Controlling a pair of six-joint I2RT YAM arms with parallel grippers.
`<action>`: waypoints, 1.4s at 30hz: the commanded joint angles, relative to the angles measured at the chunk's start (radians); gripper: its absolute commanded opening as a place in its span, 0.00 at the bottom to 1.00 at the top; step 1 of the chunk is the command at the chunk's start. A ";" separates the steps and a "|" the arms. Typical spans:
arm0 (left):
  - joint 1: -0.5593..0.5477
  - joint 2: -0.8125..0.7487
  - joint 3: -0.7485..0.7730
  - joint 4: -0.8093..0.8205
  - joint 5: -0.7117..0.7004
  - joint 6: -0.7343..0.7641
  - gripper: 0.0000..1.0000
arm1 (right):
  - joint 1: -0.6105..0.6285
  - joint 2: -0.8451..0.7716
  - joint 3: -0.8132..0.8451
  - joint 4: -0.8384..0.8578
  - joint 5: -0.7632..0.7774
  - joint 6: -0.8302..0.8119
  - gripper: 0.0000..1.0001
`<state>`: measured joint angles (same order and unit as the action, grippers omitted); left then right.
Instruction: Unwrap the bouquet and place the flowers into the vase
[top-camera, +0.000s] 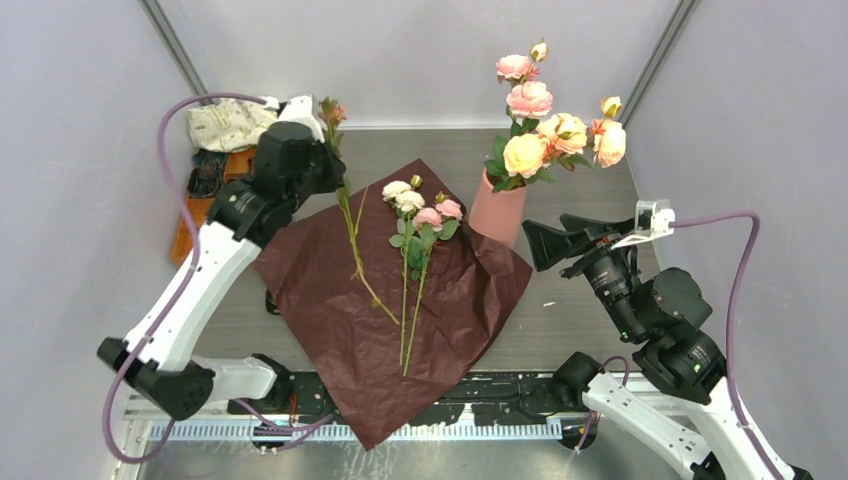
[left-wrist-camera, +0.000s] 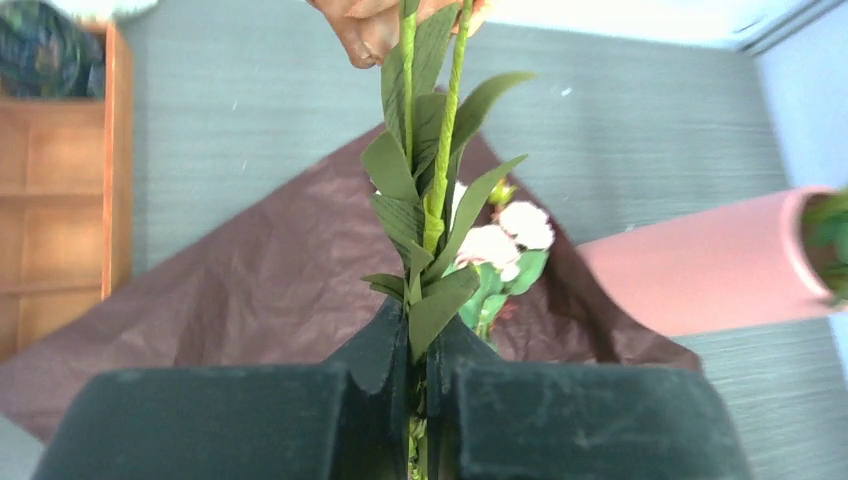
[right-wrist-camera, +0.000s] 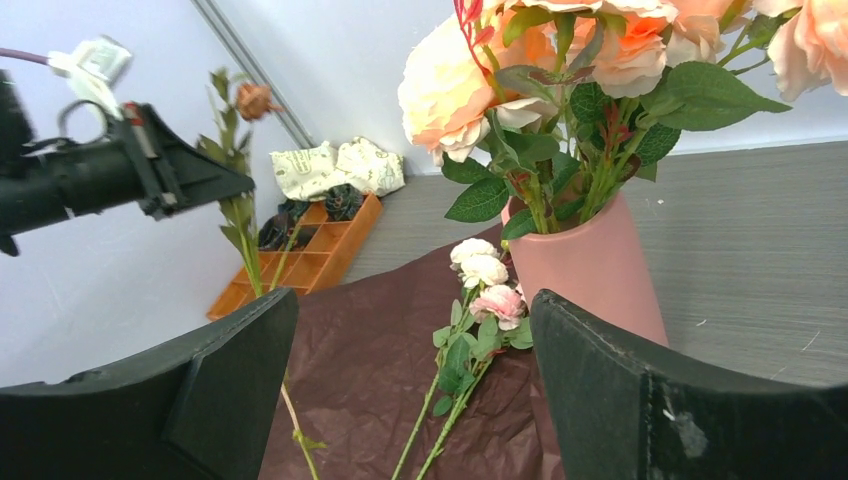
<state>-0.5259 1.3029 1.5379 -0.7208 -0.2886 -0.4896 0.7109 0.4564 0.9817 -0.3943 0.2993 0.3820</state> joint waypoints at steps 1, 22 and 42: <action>-0.002 -0.118 -0.020 0.242 0.102 0.122 0.00 | -0.002 -0.013 -0.004 0.031 -0.018 0.022 0.91; -0.117 0.078 0.352 0.789 0.639 0.282 0.00 | -0.002 -0.080 -0.013 0.028 -0.031 0.032 0.92; -0.249 0.448 0.804 0.679 0.661 0.477 0.00 | -0.003 -0.128 0.006 -0.009 0.001 -0.013 0.92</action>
<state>-0.7601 1.7416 2.2841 -0.0757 0.3607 -0.0608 0.7109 0.3401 0.9646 -0.4206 0.2863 0.3946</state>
